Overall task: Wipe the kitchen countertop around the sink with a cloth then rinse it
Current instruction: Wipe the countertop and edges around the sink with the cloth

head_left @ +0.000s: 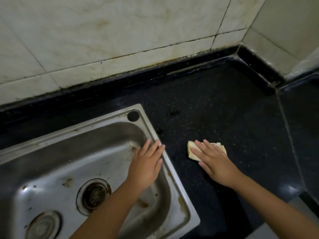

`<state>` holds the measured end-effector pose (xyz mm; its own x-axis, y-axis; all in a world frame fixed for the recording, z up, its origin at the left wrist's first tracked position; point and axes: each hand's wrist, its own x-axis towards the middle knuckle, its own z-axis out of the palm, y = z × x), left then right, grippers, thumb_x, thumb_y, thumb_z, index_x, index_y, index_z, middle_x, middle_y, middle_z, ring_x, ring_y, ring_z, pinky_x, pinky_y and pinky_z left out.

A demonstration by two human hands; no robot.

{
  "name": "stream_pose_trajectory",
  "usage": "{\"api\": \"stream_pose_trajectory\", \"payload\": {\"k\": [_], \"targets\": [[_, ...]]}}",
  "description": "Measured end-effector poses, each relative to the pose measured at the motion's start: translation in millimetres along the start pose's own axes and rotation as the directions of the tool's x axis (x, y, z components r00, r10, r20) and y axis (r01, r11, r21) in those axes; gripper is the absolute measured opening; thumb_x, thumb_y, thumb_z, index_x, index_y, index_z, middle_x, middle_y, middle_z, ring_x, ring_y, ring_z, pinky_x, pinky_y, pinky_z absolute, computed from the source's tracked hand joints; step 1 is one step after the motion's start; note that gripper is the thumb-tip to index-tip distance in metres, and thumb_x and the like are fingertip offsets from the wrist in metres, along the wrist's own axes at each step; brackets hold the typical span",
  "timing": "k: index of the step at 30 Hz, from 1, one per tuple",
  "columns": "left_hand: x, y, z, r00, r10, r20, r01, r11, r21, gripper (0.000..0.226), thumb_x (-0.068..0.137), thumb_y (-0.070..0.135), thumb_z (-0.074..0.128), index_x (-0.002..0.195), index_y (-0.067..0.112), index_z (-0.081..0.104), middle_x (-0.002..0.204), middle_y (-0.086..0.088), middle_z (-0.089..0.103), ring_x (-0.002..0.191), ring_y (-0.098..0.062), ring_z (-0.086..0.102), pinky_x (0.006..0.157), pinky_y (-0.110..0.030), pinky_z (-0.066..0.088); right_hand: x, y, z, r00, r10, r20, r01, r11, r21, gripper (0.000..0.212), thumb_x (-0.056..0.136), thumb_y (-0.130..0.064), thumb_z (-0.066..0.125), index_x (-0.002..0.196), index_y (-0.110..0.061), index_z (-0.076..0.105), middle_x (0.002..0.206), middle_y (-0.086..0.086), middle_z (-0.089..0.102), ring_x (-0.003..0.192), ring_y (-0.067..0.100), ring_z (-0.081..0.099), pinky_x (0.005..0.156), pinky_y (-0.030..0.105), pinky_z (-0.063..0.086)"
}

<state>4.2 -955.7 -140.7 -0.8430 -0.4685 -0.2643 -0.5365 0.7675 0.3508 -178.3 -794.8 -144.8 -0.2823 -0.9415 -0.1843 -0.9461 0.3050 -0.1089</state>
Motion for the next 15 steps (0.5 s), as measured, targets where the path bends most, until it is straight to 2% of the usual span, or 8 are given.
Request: {"api": "stream_pose_trajectory", "payload": {"k": [2, 5, 7, 9, 11, 12, 13, 15], "targets": [[1.0, 5.0, 1.2, 1.000, 0.009, 0.022, -0.009, 1.000, 0.021, 0.048, 0.100, 0.034, 0.021, 0.147, 0.031, 0.008, 0.156, 0.011, -0.003, 0.143, -0.012, -0.010, 0.116, -0.032, 0.002, 12.6, 10.0, 1.0, 0.999, 0.039, 0.009, -0.040, 0.994, 0.104, 0.041, 0.096, -0.029, 0.025, 0.129, -0.016, 0.047, 0.129, 0.012, 0.058, 0.117, 0.037, 0.055, 0.089, 0.050, 0.048], [0.5, 5.2, 2.0, 1.000, -0.010, 0.027, 0.009, 0.999, 0.046, 0.050, 0.100, 0.034, 0.023, 0.147, 0.031, 0.006, 0.156, 0.010, -0.005, 0.144, -0.013, -0.009, 0.116, -0.034, 0.004, 55.9, 11.1, -10.8, 0.974, 0.197, -0.115, -0.170, 0.963, 0.209, 0.042, 0.098, -0.021, 0.033, 0.140, -0.013, 0.037, 0.150, 0.009, 0.031, 0.141, 0.032, 0.023, 0.114, 0.040, 0.018], [1.2, 5.1, 1.6, 0.998, -0.019, 0.055, 0.016, 0.998, 0.065, 0.050, 0.100, 0.034, 0.023, 0.147, 0.030, 0.005, 0.156, 0.010, -0.005, 0.144, -0.014, -0.009, 0.116, -0.035, 0.006, 83.1, 8.8, -17.1, 0.949, 0.284, -0.137, -0.250, 0.942, 0.222, 0.043, 0.100, -0.020, 0.032, 0.143, -0.017, 0.031, 0.155, 0.003, 0.021, 0.144, 0.028, 0.013, 0.114, 0.035, 0.009], [3.1, 5.6, 2.4, 0.997, -0.033, 0.065, 0.027, 0.996, 0.085, 0.049, 0.100, 0.036, 0.019, 0.147, 0.031, 0.005, 0.156, 0.010, -0.005, 0.144, -0.015, -0.008, 0.116, -0.037, 0.008, 95.7, -3.1, -16.0, 0.964, 0.234, -0.129, -0.205, 0.958, 0.202, 0.044, 0.099, -0.020, 0.032, 0.143, -0.018, 0.031, 0.155, 0.002, 0.019, 0.144, 0.028, 0.012, 0.114, 0.035, 0.008], [4.0, 6.5, 3.3, 0.997, -0.038, 0.073, 0.031, 0.995, 0.097, 0.050, 0.099, 0.038, 0.014, 0.147, 0.031, 0.005, 0.156, 0.010, -0.005, 0.144, -0.015, -0.007, 0.115, -0.038, 0.010, 86.0, -13.7, -5.3, 0.992, 0.094, -0.087, -0.076, 0.979, 0.190, 0.043, 0.097, -0.017, 0.035, 0.140, -0.014, 0.038, 0.153, 0.008, 0.025, 0.141, 0.034, 0.020, 0.114, 0.039, 0.015], [3.4, 7.0, 3.8, 0.996, -0.044, 0.082, 0.036, 0.994, 0.099, 0.050, 0.099, 0.037, 0.016, 0.147, 0.030, 0.004, 0.156, 0.010, -0.005, 0.144, -0.015, -0.007, 0.115, -0.038, 0.010, 70.0, -18.1, 0.7, 0.997, -0.002, -0.082, 0.016, 0.985, 0.170, 0.041, 0.094, -0.013, 0.040, 0.134, -0.011, 0.047, 0.147, 0.013, 0.037, 0.135, 0.039, 0.032, 0.111, 0.046, 0.025], [2.6, 7.7, 3.9, 0.995, -0.049, 0.087, 0.040, 0.994, 0.098, 0.050, 0.100, 0.036, 0.019, 0.147, 0.030, 0.004, 0.156, 0.009, -0.005, 0.144, -0.016, -0.007, 0.115, -0.038, 0.010, 48.4, -18.8, 5.5, 0.993, -0.067, -0.102, 0.082, 0.984, 0.157, 0.041, 0.086, -0.008, 0.046, 0.125, -0.008, 0.055, 0.137, 0.017, 0.050, 0.124, 0.043, 0.046, 0.100, 0.052, 0.038], [0.1, 8.5, 2.0, 0.996, -0.041, 0.083, 0.033, 0.995, 0.096, 0.051, 0.100, 0.034, 0.023, 0.147, 0.030, 0.005, 0.157, 0.007, -0.004, 0.144, -0.017, -0.007, 0.115, -0.038, 0.010, 3.6, -9.1, 10.7, 0.983, -0.114, -0.141, 0.133, 0.982, 0.133, 0.050, 0.065, -0.001, 0.058, 0.114, -0.012, 0.059, 0.119, 0.015, 0.064, 0.106, 0.039, 0.062, 0.082, 0.049, 0.050]]}}
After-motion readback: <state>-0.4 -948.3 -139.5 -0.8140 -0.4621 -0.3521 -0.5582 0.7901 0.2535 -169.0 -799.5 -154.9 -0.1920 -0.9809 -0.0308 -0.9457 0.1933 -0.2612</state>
